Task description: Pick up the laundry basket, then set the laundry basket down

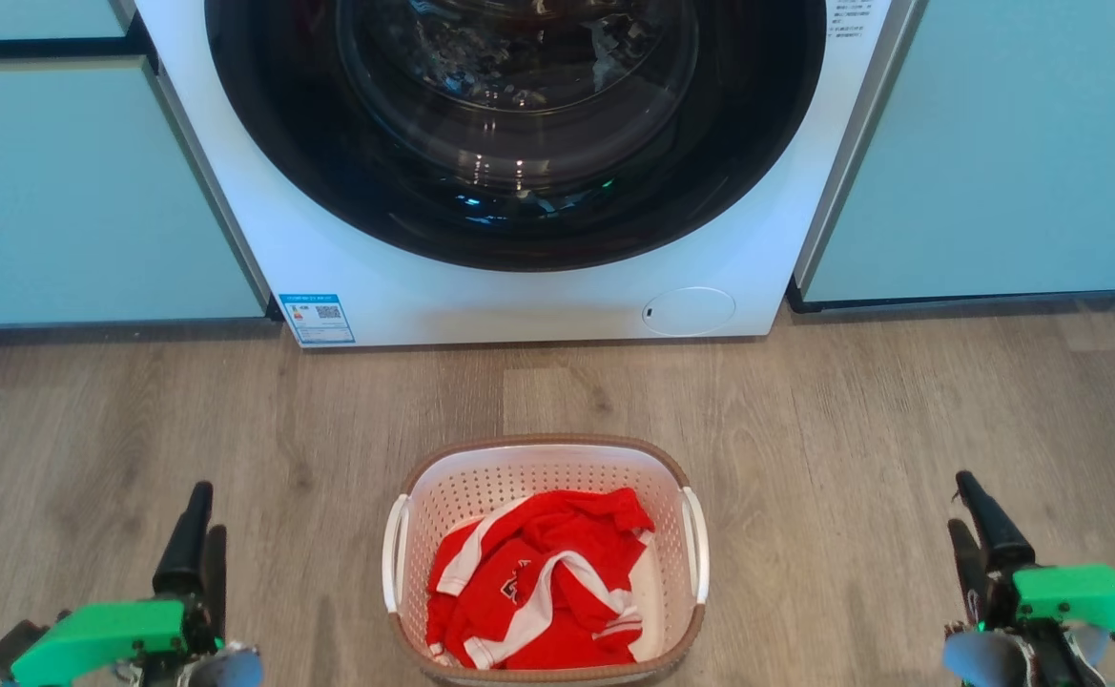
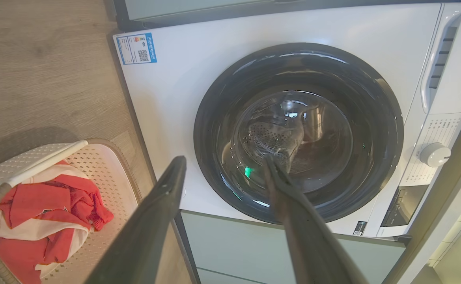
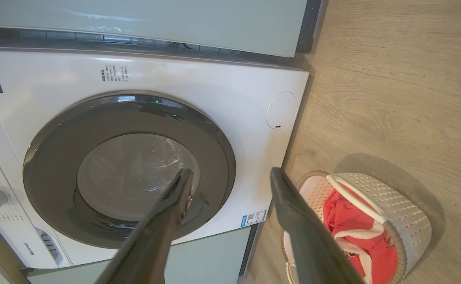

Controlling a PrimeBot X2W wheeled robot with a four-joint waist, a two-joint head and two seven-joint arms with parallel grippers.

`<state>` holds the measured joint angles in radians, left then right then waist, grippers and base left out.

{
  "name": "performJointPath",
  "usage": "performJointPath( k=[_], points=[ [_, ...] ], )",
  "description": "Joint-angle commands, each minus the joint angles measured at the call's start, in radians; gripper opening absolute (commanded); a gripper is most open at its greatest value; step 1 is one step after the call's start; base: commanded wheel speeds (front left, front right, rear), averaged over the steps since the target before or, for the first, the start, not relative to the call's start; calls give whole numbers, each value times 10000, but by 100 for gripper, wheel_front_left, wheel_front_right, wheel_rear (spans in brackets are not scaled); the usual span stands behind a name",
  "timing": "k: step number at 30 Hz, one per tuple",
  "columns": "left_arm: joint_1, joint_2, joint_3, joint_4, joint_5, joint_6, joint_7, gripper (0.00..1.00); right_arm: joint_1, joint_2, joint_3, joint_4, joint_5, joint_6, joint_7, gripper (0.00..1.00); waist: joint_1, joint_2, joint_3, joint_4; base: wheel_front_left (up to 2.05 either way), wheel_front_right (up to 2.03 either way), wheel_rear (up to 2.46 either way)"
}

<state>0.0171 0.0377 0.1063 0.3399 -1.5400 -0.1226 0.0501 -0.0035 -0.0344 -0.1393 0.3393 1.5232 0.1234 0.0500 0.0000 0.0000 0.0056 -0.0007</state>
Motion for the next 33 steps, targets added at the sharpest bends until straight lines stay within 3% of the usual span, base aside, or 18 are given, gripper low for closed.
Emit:
performJointPath(
  k=[1,17,33],
  points=[
    [-564,73,198,-386,242,-14,-96,100,-584,-47,-88,-411,-229,14,-105,100,0,0,-1,3,0,0,0],
    [-976,81,1138,-1293,2047,140,-566,100,-942,-64,-115,-1276,-2372,24,-573,100,0,0,8,36,0,0,0],
    [-1025,89,823,-2850,4076,1225,-1005,100,-1265,-80,81,-2505,-4988,32,-1011,100,0,0,74,73,0,0,0]
  ],
)
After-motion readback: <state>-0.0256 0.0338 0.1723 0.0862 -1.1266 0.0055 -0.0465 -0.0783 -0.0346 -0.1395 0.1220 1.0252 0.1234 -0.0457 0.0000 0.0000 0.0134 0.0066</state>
